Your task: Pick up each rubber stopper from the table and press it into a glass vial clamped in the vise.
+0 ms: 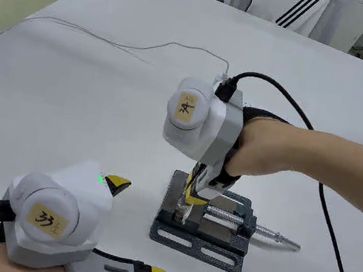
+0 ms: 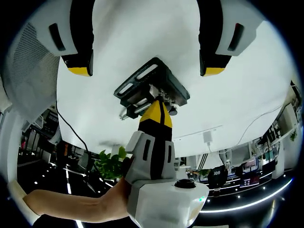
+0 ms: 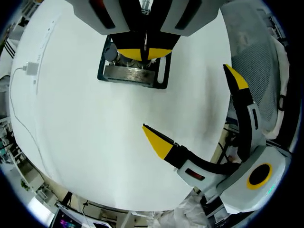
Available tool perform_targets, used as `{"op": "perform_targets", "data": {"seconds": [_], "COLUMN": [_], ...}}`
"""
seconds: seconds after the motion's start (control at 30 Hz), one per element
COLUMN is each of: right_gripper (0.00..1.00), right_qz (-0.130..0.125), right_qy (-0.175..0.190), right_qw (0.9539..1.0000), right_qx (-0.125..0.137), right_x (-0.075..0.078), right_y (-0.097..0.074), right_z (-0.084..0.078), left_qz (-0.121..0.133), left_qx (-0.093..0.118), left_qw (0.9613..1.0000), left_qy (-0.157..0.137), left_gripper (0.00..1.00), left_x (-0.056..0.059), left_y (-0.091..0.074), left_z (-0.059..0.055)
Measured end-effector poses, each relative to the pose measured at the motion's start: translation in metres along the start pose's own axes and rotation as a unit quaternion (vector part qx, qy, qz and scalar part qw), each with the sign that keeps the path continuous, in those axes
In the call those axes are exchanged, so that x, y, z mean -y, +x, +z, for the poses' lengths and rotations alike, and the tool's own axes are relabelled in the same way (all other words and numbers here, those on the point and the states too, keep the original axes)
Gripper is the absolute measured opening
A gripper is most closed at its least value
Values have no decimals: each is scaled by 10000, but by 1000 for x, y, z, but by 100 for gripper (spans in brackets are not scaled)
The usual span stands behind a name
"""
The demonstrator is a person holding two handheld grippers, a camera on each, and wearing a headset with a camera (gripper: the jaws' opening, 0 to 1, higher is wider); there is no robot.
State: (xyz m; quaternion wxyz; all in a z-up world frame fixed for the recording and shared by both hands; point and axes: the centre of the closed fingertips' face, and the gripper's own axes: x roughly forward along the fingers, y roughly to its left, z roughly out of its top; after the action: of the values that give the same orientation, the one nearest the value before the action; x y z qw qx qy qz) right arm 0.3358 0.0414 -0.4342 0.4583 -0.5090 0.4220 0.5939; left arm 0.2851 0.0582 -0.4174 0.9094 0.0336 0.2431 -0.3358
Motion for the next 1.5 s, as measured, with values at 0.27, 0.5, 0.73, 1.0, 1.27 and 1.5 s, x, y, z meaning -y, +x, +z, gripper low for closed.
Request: {"op": "perform_targets", "data": {"seconds": [0.27, 0.5, 0.73, 1.0, 1.27, 1.5], "right_gripper": [0, 0, 0, 12, 31, 51], "right_qz": [-297, -251, -246, -585, -538, -554], "right_qy": [-505, -440, -128, 42, 556, 1304], "right_qw": [9980, 9987, 9978, 9924, 9821, 9592], "right_qx": [-258, -48, 606, 1083, 1718, 2446], "right_x": [0, 0, 0, 10, -5, -23], "right_y": [0, -1, -2, -6, -13, -16], "right_z": [-1, -3, -3, -4, -16, -36], "left_qz": [16, 124, 233, 277, 250, 238], "left_qx": [54, 65, 44, 29, -33, -53], "left_qw": [10000, 9999, 9997, 9996, 9996, 9996], "left_qy": [60, 69, 44, 106, 137, 131], "left_gripper": [92, 92, 92, 92, 92, 93], "left_x": [5, 6, 8, 10, 13, 13], "left_y": [-1, -9, -18, -22, -22, -23], "left_z": [10, 9, 5, 9, 6, 4]}}
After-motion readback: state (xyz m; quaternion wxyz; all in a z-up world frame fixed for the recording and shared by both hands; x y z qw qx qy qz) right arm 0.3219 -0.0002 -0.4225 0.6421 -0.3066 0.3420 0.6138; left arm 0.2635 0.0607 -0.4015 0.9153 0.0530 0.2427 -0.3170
